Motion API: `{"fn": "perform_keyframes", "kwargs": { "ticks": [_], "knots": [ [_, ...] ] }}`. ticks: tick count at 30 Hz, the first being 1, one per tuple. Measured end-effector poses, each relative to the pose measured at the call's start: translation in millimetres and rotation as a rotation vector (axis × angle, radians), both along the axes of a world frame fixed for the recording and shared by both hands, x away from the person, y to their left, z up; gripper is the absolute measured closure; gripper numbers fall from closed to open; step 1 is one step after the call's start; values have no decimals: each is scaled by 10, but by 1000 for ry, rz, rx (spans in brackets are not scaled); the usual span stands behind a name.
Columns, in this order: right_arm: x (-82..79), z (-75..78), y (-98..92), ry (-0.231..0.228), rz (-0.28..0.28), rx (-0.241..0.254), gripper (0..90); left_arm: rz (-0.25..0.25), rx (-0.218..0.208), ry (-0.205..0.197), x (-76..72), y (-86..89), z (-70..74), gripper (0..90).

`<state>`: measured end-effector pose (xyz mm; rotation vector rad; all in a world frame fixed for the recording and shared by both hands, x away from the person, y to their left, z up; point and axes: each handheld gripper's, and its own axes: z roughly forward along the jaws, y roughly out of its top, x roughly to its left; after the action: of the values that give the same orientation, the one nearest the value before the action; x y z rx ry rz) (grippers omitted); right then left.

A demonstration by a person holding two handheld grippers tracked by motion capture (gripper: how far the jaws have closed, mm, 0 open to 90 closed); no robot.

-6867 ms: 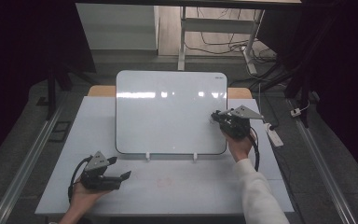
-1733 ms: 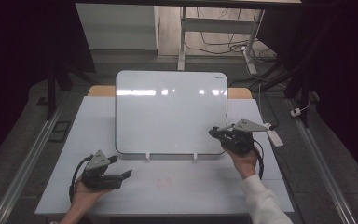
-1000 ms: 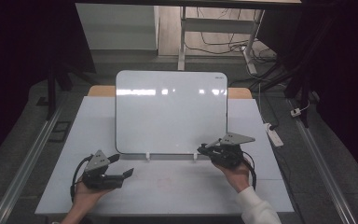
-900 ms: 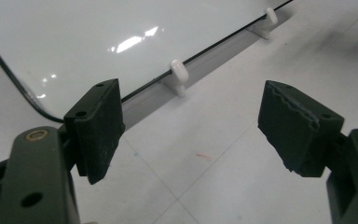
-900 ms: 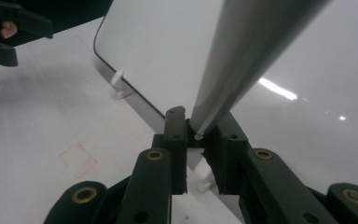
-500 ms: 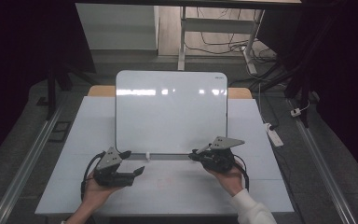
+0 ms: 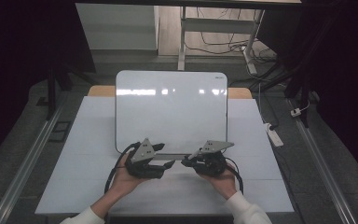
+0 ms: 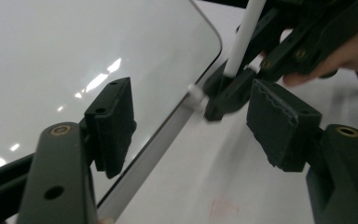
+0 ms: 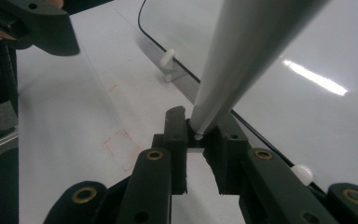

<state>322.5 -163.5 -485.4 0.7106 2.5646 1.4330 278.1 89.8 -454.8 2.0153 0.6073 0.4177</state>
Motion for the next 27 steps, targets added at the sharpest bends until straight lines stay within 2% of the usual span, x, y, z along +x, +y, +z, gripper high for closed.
{"fn": "perform_keyframes", "kwargs": {
  "ticks": [9,13,16,22,27],
  "knots": [
    [-25,-15,55,18,23,11,771,-101,-58,21,170,-295,85,413],
    [-32,-15,71,25,25,13,771,-152,-58,23,197,-402,94,491],
    [-28,-20,78,33,21,16,770,-180,-48,10,199,-469,98,574],
    [-24,-17,80,43,27,12,771,-189,-54,0,231,-510,108,766],
    [9,-19,61,84,36,-5,771,-175,-29,-16,246,-524,93,804]
  ]
}}
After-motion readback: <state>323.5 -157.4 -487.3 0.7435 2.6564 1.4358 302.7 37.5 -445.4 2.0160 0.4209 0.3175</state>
